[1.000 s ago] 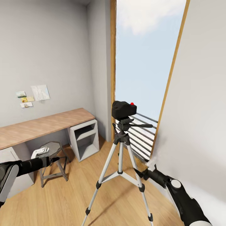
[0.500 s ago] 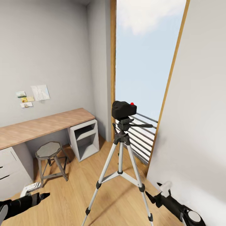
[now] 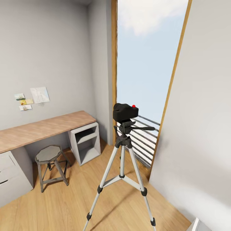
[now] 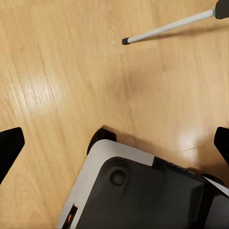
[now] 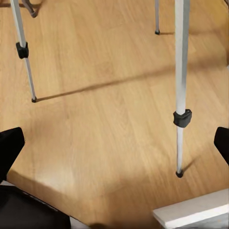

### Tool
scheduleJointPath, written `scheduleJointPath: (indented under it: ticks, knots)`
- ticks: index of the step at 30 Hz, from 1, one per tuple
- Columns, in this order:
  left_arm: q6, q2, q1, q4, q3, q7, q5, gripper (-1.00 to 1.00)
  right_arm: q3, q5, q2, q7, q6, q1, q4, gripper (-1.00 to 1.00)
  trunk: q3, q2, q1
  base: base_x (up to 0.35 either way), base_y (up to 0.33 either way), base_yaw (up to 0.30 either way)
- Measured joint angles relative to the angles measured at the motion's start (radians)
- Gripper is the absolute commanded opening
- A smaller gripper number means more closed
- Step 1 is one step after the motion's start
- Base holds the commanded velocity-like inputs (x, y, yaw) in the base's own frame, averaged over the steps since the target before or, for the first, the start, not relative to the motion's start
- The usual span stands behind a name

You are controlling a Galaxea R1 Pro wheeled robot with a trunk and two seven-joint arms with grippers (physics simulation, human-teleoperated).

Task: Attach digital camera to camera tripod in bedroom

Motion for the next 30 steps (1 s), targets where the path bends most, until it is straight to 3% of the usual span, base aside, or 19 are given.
scheduleJointPath:
  ticks: [12,17,20,24,30]
  knots:
    - [-0.016,-0.006,0.0,0.036,-0.001,0.001,-0.001,1.0,0.0,0.011,0.003,-0.002,0.001,0.013,0.025,1.0,0.0,0.0,0.0,0.0,0.0,0.0]
    - [-0.053,-0.007,0.0,0.076,-0.001,0.001,-0.001,1.0,0.001,0.012,0.003,-0.003,0.001,0.011,0.093,1.0,0.0,0.0,0.0,0.0,0.0,0.0]
    - [-0.079,-0.01,0.0,0.141,-0.002,0.001,-0.002,1.0,-0.001,0.011,0.002,-0.007,0.003,-0.005,0.285,1.0,0.0,0.0,0.0,0.0,0.0,0.0]
    - [-0.084,-0.015,0.0,0.181,-0.002,0.001,-0.004,1.0,0.0,0.011,0.0,-0.021,0.003,-0.021,0.395,1.0,0.0,0.0,0.0,0.0,0.0,0.0]
    - [-0.087,-0.023,0.0,0.238,-0.002,0.0,-0.007,1.0,0.002,0.01,0.0,-0.125,0.002,-0.036,0.558,1.0,0.0,0.0,0.0,0.0,0.0,0.0]
